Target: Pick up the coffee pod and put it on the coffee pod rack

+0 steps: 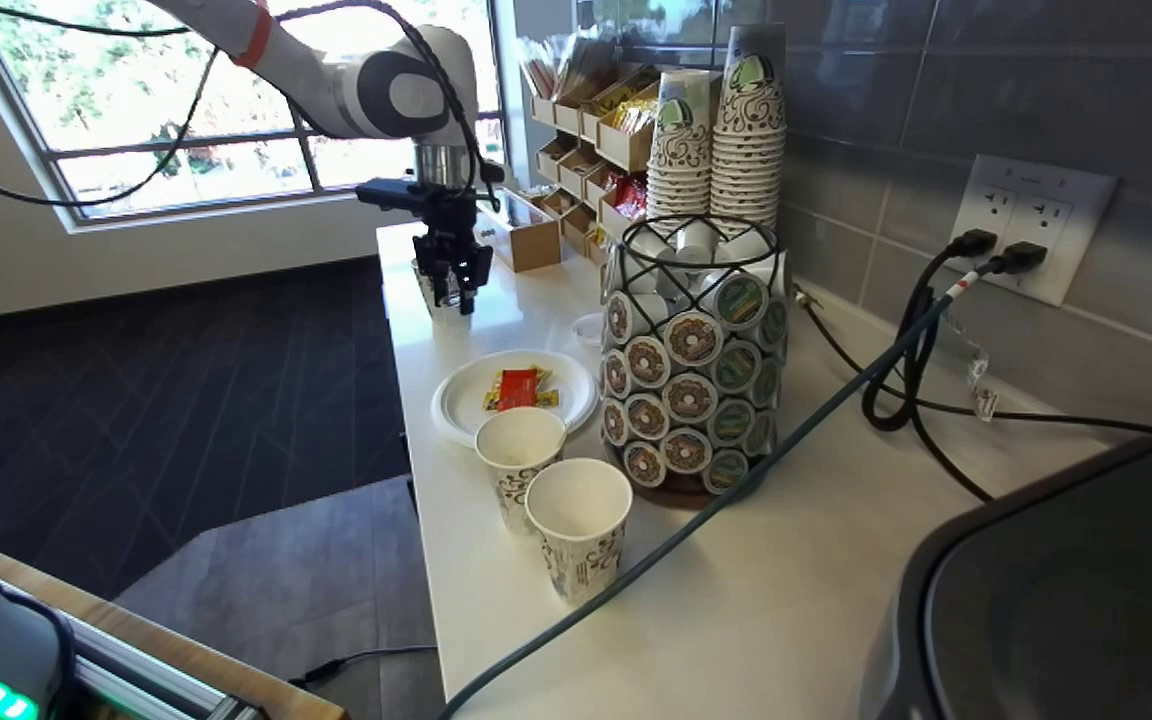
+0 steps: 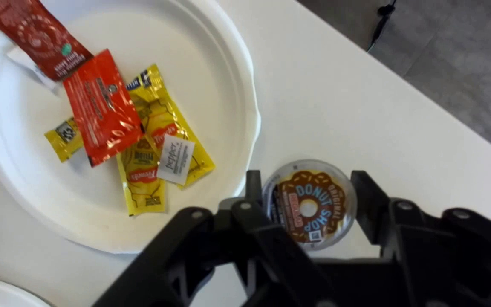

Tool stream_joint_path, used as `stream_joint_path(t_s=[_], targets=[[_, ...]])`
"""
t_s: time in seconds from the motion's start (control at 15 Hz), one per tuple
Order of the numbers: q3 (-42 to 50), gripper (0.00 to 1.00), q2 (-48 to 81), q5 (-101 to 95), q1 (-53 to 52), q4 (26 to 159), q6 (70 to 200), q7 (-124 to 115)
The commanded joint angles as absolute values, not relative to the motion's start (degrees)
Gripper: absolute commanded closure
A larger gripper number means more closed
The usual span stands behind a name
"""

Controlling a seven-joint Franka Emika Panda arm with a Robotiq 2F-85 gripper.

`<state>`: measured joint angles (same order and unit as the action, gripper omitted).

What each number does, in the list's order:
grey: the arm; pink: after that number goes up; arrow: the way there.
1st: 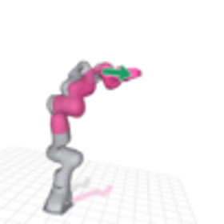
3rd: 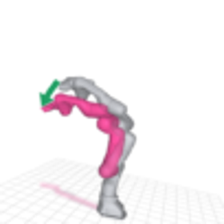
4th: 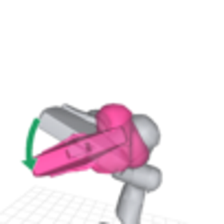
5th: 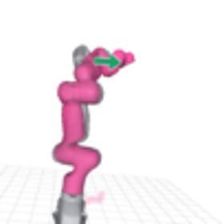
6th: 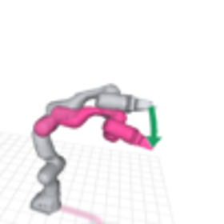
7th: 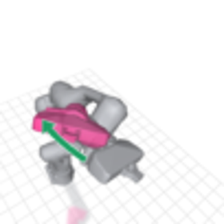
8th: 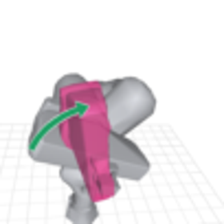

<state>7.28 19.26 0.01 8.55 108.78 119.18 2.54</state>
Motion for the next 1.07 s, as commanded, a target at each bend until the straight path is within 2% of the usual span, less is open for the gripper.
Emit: stream_joint_path(t_s=[0.0,0.33,0.87,1.0], targets=[[7.1,0.71,6.3,1.6,9.8,122.8,124.2,7.3],[8.9,0.71,-6.6,4.5,10.5,138.5,141.4,5.9],[17.7,0.71,-29.0,8.1,14.1,164.0,158.4,12.7],[21.0,0.71,-28.3,5.5,16.1,159.1,159.1,15.5]])
